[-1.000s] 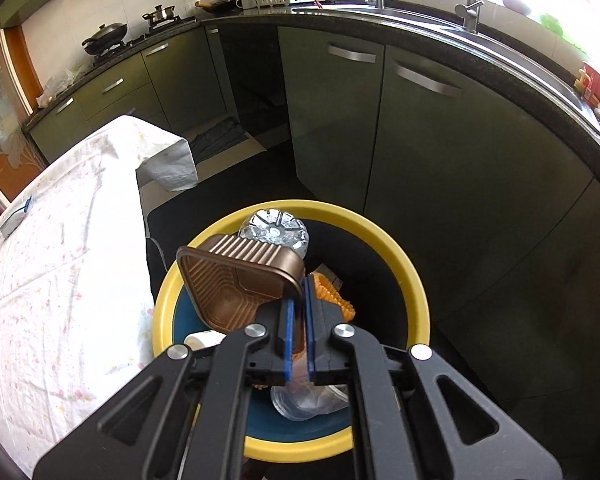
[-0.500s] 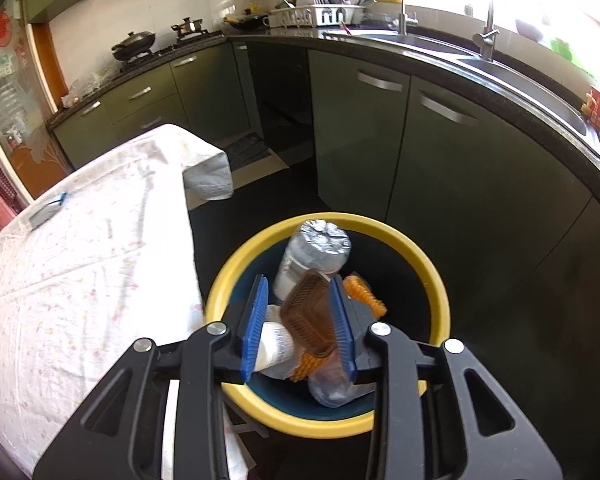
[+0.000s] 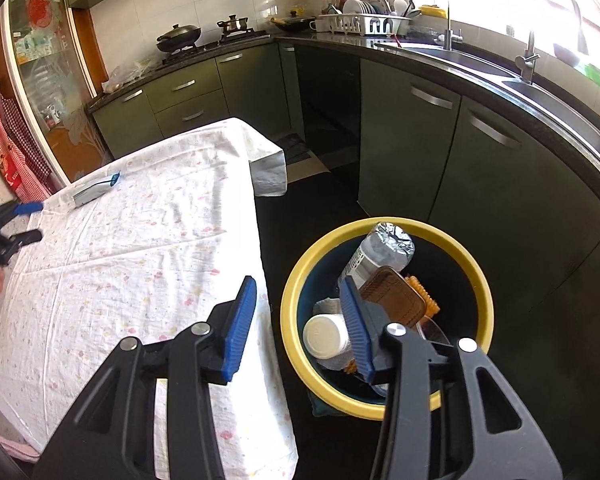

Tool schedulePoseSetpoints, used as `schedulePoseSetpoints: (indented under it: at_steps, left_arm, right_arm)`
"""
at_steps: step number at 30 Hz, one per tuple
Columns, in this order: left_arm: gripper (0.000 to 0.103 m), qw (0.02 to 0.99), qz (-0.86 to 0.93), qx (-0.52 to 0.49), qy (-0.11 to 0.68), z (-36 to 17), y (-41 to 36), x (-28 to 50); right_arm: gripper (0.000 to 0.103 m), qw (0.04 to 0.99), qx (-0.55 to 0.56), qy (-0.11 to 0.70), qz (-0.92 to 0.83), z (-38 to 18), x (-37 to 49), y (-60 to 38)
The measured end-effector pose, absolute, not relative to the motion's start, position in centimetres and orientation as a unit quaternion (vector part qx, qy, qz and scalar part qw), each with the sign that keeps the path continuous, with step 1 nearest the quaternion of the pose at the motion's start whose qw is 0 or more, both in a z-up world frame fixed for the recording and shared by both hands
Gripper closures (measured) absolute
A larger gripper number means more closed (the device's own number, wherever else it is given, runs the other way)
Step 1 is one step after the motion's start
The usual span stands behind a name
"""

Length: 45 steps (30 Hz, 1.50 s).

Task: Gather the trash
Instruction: 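Grasp the blue-and-white packet with the left tool and lift it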

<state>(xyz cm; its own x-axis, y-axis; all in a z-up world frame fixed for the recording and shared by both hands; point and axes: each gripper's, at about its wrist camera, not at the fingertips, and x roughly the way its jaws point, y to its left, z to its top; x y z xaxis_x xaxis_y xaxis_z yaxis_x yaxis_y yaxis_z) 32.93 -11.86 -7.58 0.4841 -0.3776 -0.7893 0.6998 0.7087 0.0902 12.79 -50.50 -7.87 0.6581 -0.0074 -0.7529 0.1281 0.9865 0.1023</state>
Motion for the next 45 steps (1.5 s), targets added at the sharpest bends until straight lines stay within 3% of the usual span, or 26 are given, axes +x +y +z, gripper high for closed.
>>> schedulePoseSetpoints:
  at_steps: [11, 24, 28, 36, 45]
  left_arm:
    - [0.01, 0.798, -0.344, 0.267, 0.417, -10.7, -13.7, 41.4]
    - [0.016, 0.775, -0.368, 0.265, 0.44, -12.5, -13.4, 44.4]
    - [0.029, 0.765, -0.373, 0.268, 0.45, -13.3, -13.3, 44.6]
    - [0.038, 0.761, -0.384, 0.251, 0.459, -13.8, -13.3, 44.2]
    - [0.058, 0.777, -0.365, 0.225, 0.461, -13.6, -12.3, 44.0]
  right_arm:
    - [0.061, 0.897, 0.083, 0.431, -0.046, -8.7, 13.4, -50.5]
    - [0.061, 0.891, 0.081, 0.446, -0.034, -9.4, 16.4, -49.7]
    - [0.061, 0.887, 0.078, 0.453, -0.034, -9.8, 16.8, -49.5]
    - [0.061, 0.883, 0.079, 0.461, -0.034, -10.4, 17.1, -49.4]
    - [0.061, 0.882, 0.077, 0.464, -0.028, -10.6, 16.9, -49.0]
